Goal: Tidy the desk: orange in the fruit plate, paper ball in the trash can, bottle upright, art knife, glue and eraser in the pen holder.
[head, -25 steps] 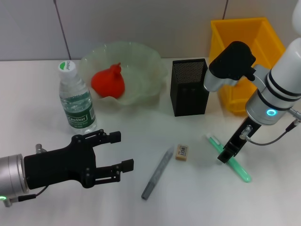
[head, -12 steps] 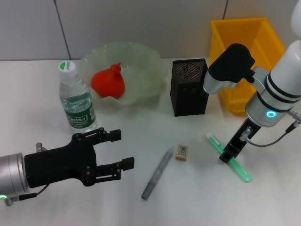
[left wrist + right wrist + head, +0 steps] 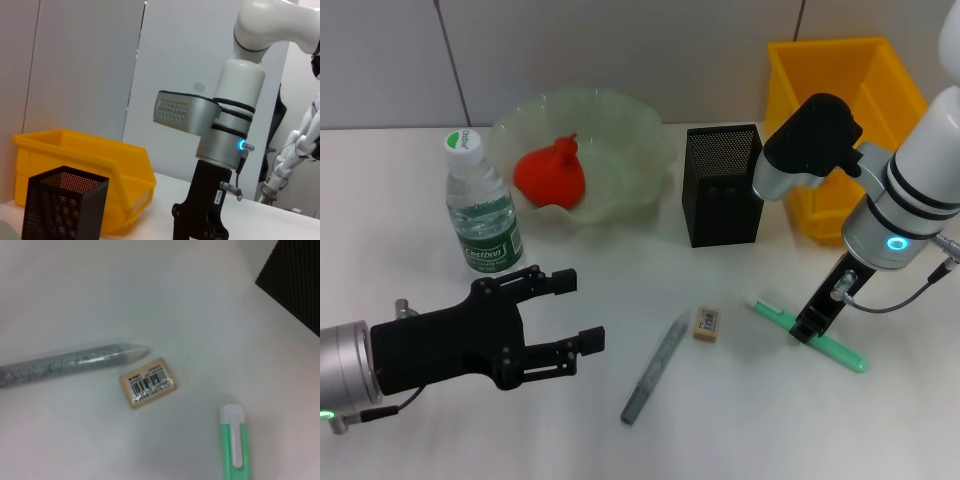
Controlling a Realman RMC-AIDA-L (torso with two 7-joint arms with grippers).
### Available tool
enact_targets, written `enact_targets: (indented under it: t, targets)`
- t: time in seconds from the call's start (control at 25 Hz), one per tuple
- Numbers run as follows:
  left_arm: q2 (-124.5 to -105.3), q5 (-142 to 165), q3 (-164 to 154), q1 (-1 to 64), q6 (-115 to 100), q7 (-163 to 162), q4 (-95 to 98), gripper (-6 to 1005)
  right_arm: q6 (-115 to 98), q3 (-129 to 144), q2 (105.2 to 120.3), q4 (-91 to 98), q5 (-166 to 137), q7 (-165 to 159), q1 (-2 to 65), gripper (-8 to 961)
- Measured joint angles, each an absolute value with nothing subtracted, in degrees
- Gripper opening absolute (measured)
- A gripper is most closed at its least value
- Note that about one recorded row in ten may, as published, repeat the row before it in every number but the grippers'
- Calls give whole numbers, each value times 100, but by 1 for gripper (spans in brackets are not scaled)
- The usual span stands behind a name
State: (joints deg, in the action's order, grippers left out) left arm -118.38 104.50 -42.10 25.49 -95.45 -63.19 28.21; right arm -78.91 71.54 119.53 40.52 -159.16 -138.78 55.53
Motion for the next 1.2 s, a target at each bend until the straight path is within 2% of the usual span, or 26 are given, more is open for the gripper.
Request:
enact_targets:
  t: [0.4, 0.64, 0.92, 0.96, 1.2]
  targets:
    - [-11829, 10379, -4210, 2557, -9554, -6316, 2821, 819, -7902, 7154, 11953, 4083, -15828, -13893, 5579, 184]
    - [-11829, 10379, -4210, 2569, -9548, -6315, 2821, 819, -7902, 7165, 11947, 4100, -15812, -13881, 5598, 204]
    - [-11824, 10363, -4207, 2579, -9544, -6312, 2821, 819, -7721, 7359, 11953, 4126, -15776, -13875, 5606, 382]
    - [-11824, 10361, -4206, 2583, -9544, -6312, 2821, 819, -7701, 7384, 11954, 4126, -15749, -13875, 5607, 463]
    - [-11821, 10359, -4201, 2603, -9527, -6310, 2829, 819, -7676, 7504, 11958, 4134, -15533, -13811, 5618, 462]
